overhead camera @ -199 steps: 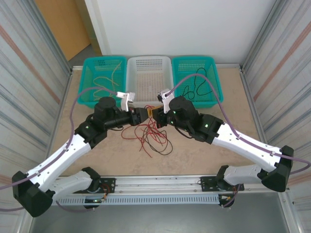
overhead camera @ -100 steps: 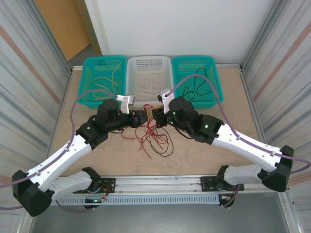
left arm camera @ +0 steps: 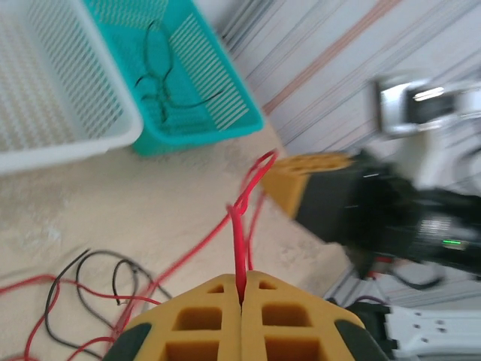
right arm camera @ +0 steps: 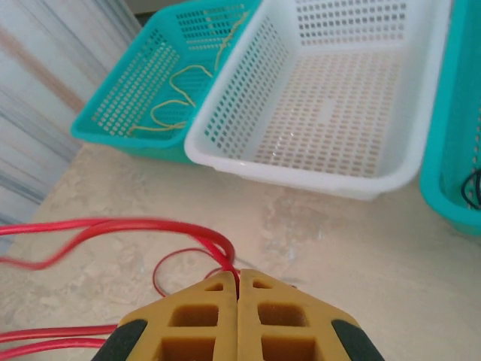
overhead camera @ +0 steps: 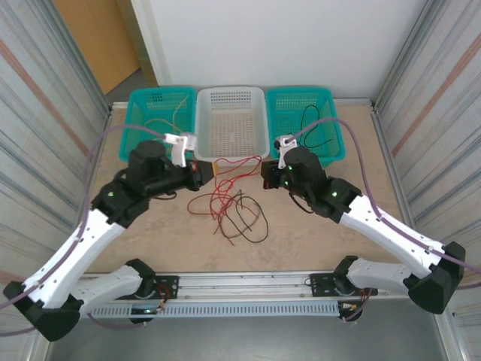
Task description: Untangle the cables
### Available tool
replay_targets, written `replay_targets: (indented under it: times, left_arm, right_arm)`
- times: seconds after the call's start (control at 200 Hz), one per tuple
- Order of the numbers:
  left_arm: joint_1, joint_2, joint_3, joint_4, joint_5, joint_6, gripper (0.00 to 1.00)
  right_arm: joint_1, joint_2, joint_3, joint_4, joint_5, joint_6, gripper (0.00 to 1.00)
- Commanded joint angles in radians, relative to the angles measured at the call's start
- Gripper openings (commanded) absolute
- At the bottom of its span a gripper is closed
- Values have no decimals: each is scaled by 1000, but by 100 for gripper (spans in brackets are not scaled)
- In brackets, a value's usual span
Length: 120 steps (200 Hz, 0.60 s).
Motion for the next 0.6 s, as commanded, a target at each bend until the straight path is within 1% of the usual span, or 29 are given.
replay_targets:
  times: [0.0, 0.04, 0.11, 0.14, 0.18, 0.225, 0.281, 0.421, 0.531, 0.596]
  left_arm:
    - [45, -77, 115, -64, 110, 47, 0]
    - [57, -80, 134, -41, 158, 30, 0]
    - [61, -75, 145, 23, 219, -3, 0]
    - [61, -72, 140, 59, 240, -13, 0]
    - [61, -64, 129, 83, 250, -12, 0]
    - [61, -51, 117, 76, 225, -1, 0]
    - [61, -36, 97, 70, 193, 5, 0]
    - [62, -25, 32, 135, 192, -14, 0]
    - [62, -16, 14, 100, 147, 9, 0]
    - [62, -20, -9, 93, 134, 13, 0]
  right_arm:
    - [-47, -39, -84, -83, 27, 82, 6]
    - [-46, -45, -114, -81, 26, 94, 13]
    - [-46, -51, -153, -79, 17, 115, 32]
    - [-45, -56, -162, -80, 14, 124, 39]
    - [-41, -64, -167, -81, 11, 131, 45]
    - [-33, -79, -163, -81, 11, 132, 51]
    - [-18, -99, -146, -88, 20, 123, 54]
    - [5, -100, -70, -150, 50, 81, 58]
    - [-1, -92, -50, -181, 71, 73, 59]
    - [-31, -59, -43, -226, 85, 99, 59]
